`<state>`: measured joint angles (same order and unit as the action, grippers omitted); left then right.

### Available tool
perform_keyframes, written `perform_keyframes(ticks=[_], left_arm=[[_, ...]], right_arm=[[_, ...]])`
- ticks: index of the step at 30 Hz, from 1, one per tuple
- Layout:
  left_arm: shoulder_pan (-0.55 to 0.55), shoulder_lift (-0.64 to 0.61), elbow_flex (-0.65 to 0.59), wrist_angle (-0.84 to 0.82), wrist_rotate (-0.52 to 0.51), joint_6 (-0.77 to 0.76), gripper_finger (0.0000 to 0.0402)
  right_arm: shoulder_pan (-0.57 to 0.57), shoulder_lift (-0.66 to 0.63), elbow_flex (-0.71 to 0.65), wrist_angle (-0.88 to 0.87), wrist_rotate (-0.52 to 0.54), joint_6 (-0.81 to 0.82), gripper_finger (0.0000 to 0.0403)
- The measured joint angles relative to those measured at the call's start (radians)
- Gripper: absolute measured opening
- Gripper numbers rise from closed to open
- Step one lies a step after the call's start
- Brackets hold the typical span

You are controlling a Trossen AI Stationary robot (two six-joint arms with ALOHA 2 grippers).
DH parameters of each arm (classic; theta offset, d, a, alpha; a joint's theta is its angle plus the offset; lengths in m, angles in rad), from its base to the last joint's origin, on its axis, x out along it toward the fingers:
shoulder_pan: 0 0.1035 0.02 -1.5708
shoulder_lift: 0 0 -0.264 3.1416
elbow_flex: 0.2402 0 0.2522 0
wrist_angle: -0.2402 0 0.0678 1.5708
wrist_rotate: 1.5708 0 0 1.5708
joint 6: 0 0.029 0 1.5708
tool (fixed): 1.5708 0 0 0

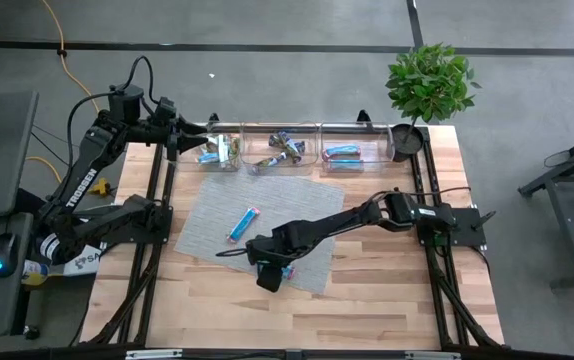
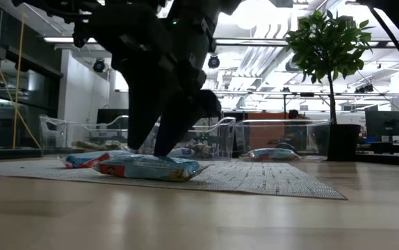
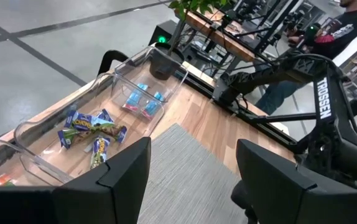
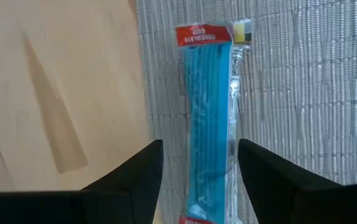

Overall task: Pick and place Granola Bars by type
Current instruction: Put the red granola bar into the right transparent bin

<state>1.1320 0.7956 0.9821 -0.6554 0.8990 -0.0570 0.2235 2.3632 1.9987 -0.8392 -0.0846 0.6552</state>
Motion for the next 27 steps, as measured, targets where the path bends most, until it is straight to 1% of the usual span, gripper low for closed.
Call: perform_keyframes(ticks=[12,16,19,27], left_arm=[[0.000,0.000,0.000,-0.002,-0.001,-0.004,0.0234],[0.000,0.000,0.000,-0.002,-0.002,-0.004,0.0234],[0.000,0.000,0.000,-0.002,-0.003,-0.004,0.0234],[0.000,0.000,0.000,-0.002,-0.003,-0.004,0.0234]], right_arm=[[0.005,0.044,0.000,0.038,0.020,0.024,0.0192],[0.009,0.044,0.001,0.033,0.076,0.044,0.0190],[0.010,0.045,0.001,0.030,0.088,0.044,0.0173],[0.008,0.046,0.001,0.017,0.094,0.043,0.0087]])
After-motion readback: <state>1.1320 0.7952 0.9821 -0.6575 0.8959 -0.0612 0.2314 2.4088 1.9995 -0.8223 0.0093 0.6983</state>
